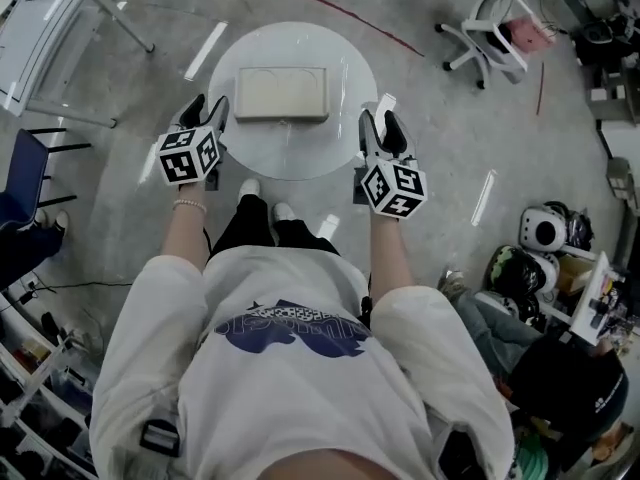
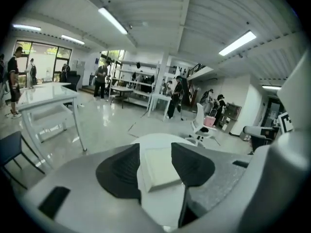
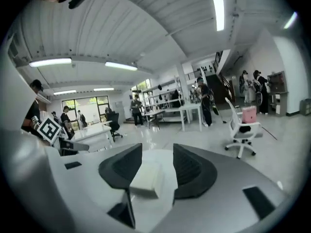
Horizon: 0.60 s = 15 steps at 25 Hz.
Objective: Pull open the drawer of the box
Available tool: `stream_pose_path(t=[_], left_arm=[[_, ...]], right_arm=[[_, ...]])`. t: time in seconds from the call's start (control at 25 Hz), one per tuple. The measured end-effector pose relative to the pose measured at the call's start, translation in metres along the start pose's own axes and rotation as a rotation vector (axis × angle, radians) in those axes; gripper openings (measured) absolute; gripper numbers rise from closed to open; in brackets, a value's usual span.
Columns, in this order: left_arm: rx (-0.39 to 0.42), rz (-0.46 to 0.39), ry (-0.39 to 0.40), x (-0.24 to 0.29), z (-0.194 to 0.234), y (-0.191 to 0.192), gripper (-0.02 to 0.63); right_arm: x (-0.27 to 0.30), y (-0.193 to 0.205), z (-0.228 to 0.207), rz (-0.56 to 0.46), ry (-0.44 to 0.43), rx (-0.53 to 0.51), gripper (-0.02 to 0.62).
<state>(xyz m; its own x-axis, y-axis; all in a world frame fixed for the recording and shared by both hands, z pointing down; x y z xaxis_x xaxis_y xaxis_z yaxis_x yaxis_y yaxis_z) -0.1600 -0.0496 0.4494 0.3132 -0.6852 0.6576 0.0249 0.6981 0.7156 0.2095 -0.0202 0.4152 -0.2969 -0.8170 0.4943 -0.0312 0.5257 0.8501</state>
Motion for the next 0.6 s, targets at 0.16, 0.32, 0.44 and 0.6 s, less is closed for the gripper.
stream_pose_path(t=[0.16, 0.32, 0.44, 0.6], left_arm=[[0.008, 0.205, 0.043, 0.062, 0.02, 0.03, 0.187], [0.015, 0.362, 0.065, 0.114, 0.03, 0.05, 0.187], [0.018, 0.413, 0.079, 0.134, 0.034, 0.052, 0.184], [-0.005, 0.434, 0.104, 0.141, 0.035, 0.05, 0.17]], right_arm=[[0.039, 0.068, 0.006, 0.246, 0.056, 0.046, 0.187], [0.088, 0.115, 0.033, 0.453, -0.002, 0.059, 0.213], [0.127, 0.136, 0.06, 0.567, -0.063, 0.032, 0.215], [0.17, 0.151, 0.09, 0.67, -0.089, -0.01, 0.212]])
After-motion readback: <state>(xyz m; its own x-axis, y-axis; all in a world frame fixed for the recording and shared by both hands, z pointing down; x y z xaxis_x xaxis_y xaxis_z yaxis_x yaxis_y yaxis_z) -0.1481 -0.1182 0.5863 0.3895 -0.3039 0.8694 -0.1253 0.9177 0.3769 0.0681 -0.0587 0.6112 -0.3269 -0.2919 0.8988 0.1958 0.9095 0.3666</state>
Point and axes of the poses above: the fingertips, and each gripper's own axes: x forward along the fingers, z to its left, y out of its underside, the point moved 9 cm from there along -x, backward along the fingers, and after that the axes turned 12 degrees about z, right-handed, at the moved point
